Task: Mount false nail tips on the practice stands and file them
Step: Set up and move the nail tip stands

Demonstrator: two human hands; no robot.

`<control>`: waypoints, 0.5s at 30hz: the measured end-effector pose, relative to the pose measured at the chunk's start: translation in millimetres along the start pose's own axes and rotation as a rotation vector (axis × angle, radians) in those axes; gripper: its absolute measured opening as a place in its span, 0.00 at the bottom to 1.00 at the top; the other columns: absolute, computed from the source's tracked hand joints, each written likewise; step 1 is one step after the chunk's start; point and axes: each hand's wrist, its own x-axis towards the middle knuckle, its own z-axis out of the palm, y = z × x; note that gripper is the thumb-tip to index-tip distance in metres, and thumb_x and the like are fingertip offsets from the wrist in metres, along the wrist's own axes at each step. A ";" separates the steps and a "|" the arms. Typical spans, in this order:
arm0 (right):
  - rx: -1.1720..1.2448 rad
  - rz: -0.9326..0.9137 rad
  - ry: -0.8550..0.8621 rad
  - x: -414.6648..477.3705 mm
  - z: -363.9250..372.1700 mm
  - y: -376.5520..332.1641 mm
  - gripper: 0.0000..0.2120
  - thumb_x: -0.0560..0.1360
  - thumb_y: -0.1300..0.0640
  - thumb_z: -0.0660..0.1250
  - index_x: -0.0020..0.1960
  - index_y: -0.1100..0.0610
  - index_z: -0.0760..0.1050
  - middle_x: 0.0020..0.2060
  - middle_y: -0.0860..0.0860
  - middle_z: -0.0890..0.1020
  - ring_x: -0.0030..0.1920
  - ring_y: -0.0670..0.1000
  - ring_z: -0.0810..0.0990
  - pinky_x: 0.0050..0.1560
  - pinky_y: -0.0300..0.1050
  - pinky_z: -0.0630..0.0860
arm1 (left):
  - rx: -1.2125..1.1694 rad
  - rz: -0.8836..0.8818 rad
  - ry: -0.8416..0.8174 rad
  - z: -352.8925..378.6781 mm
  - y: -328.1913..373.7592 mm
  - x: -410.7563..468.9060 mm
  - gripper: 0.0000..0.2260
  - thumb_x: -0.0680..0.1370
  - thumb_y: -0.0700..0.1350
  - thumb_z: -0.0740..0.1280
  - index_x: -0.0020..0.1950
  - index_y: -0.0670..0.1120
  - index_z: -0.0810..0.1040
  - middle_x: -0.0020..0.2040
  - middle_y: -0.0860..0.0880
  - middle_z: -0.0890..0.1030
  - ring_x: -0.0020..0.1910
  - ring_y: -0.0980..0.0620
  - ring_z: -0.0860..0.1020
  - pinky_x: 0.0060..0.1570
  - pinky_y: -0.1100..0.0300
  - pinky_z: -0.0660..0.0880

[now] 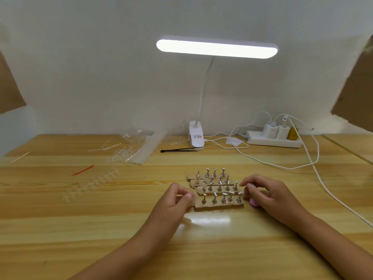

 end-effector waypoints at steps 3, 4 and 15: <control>-0.013 -0.045 -0.032 -0.6 -0.1 -0.2 0.12 0.78 0.65 0.65 0.47 0.49 0.80 0.38 0.49 0.84 0.38 0.54 0.83 0.39 0.46 0.81 | 0.083 0.013 -0.010 0.8 0.9 -2.2 0.05 0.82 0.45 0.61 0.49 0.49 0.76 0.46 0.52 0.83 0.49 0.56 0.81 0.56 0.55 0.77; -0.013 -0.055 -0.039 -1.0 -0.7 0.0 0.13 0.78 0.66 0.65 0.47 0.48 0.80 0.38 0.49 0.84 0.38 0.53 0.83 0.38 0.44 0.81 | 0.099 0.012 -0.012 1.5 1.9 -3.0 0.05 0.82 0.45 0.62 0.49 0.49 0.76 0.46 0.52 0.82 0.49 0.55 0.80 0.56 0.54 0.77; -0.103 -0.184 -0.011 -8.4 -2.8 -16.1 0.15 0.75 0.65 0.70 0.44 0.44 0.80 0.40 0.42 0.83 0.46 0.46 0.80 0.42 0.50 0.80 | 0.004 -0.010 -0.014 0.0 9.9 -7.5 0.07 0.79 0.46 0.67 0.42 0.51 0.79 0.37 0.61 0.80 0.37 0.64 0.76 0.39 0.73 0.72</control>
